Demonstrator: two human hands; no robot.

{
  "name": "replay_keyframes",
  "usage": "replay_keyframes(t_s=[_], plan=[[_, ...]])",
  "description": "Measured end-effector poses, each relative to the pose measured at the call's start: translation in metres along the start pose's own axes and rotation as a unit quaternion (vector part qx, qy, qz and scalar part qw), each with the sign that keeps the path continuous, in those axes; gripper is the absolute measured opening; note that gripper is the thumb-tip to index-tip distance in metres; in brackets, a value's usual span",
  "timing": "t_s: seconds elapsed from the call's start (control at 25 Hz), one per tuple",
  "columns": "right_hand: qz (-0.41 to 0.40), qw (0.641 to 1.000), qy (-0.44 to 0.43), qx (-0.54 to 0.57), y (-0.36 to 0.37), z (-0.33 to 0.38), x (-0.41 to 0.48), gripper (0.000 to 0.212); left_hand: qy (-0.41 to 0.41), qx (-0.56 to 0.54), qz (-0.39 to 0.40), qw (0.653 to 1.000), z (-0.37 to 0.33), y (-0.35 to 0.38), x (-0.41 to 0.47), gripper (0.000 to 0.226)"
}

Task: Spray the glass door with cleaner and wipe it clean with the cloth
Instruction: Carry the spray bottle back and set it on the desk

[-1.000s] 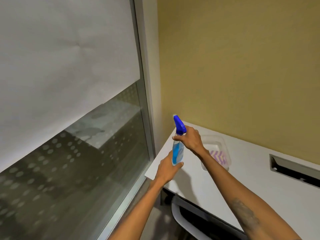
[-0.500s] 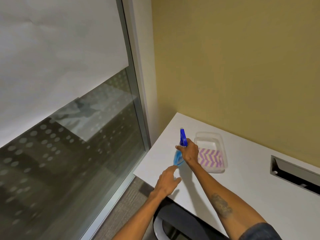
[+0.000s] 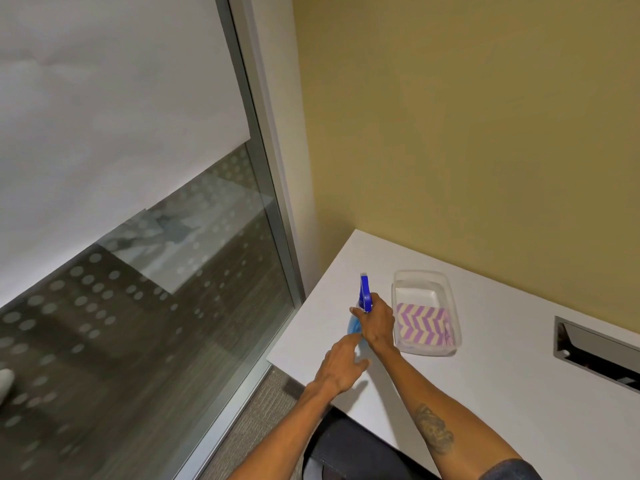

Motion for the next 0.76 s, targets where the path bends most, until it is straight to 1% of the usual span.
replay_keyframes(t_s=[0.2, 0.32, 0.4, 0.44, 0.52, 0.64, 0.76], plan=[[0.021, 1.000, 0.002, -0.003, 0.001, -0.005, 0.009, 0.054, 0.001, 0.004, 0.008, 1.000, -0.003, 0.011, 0.010, 0.059], [0.059, 0.997, -0.015, -0.038, -0.006, -0.012, 0.015, 0.053, -0.002, 0.000, 0.016, 1.000, -0.006, 0.023, 0.015, 0.060], [0.082, 0.994, -0.028, -0.069, -0.018, -0.021, 0.020, 0.056, 0.000, -0.001, 0.022, 1.000, -0.009, 0.031, 0.020, 0.061], [0.081, 0.994, -0.023, -0.072, -0.027, -0.028, 0.022, 0.059, 0.001, 0.001, 0.027, 1.000, -0.010, 0.036, 0.023, 0.062], [0.048, 0.995, -0.009, -0.088, -0.052, -0.048, 0.032, 0.058, 0.002, 0.002, 0.040, 0.999, -0.013, 0.048, 0.030, 0.063], [0.005, 0.995, 0.019, -0.101, -0.088, -0.081, 0.049, 0.046, 0.004, 0.004, 0.058, 0.998, -0.016, 0.067, 0.043, 0.064], [0.011, 0.990, 0.032, -0.135, -0.109, -0.105, 0.068, 0.043, 0.015, 0.017, 0.075, 0.997, -0.023, 0.086, 0.060, 0.069]])
Point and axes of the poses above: each hand's wrist, its own x-axis towards the middle knuckle, its own y-axis out of the palm, z = x × y, the point moved 7 cm from there along x, towards the middle knuckle, and after that the axes turned 5 degrees about -x, right-handed, at the moved point
